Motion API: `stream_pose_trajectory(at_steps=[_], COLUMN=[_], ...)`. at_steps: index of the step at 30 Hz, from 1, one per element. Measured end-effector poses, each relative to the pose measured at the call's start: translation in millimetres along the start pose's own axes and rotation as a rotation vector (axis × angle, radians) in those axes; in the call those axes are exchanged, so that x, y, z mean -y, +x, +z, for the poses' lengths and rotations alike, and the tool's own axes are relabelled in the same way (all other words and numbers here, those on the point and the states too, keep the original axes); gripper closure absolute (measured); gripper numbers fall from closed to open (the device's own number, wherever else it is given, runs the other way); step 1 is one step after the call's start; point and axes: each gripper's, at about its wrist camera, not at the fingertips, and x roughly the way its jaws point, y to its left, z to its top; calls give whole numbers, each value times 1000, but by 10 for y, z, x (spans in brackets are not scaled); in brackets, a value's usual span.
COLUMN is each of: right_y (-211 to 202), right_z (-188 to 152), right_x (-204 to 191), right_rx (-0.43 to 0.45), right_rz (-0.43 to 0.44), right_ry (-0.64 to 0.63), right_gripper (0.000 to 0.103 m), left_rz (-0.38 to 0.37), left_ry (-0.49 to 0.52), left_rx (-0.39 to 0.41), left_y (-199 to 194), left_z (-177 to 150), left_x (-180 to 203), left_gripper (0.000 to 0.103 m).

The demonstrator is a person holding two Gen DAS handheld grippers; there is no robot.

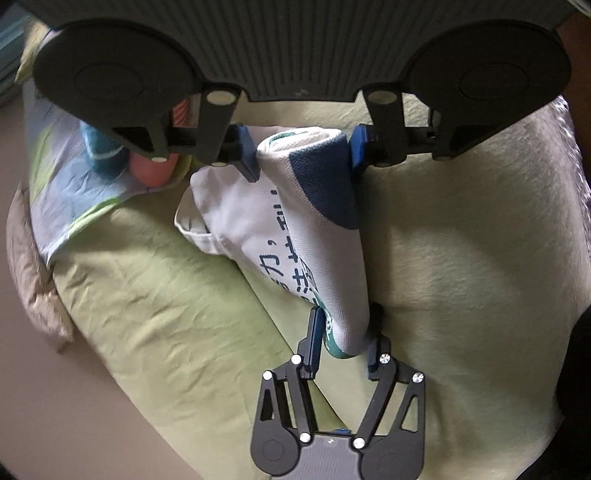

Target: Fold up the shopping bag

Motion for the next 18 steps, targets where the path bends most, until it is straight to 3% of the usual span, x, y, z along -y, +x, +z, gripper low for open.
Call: stream_pose_trajectory(at_steps=[8, 18], right_y=[-72, -548], right_z=[90, 116], right_x=[124, 65], right_rx=[-65, -69], right_rz=[81, 272], right_ry=[126, 296], right_gripper=[60, 60], left_rz=[-11, -142], left_ry=[-111, -212], left_rx=[-9, 26], left_y=[-58, -522], left_z=[44, 64], left_x=[-24, 305], left_gripper=[57, 56])
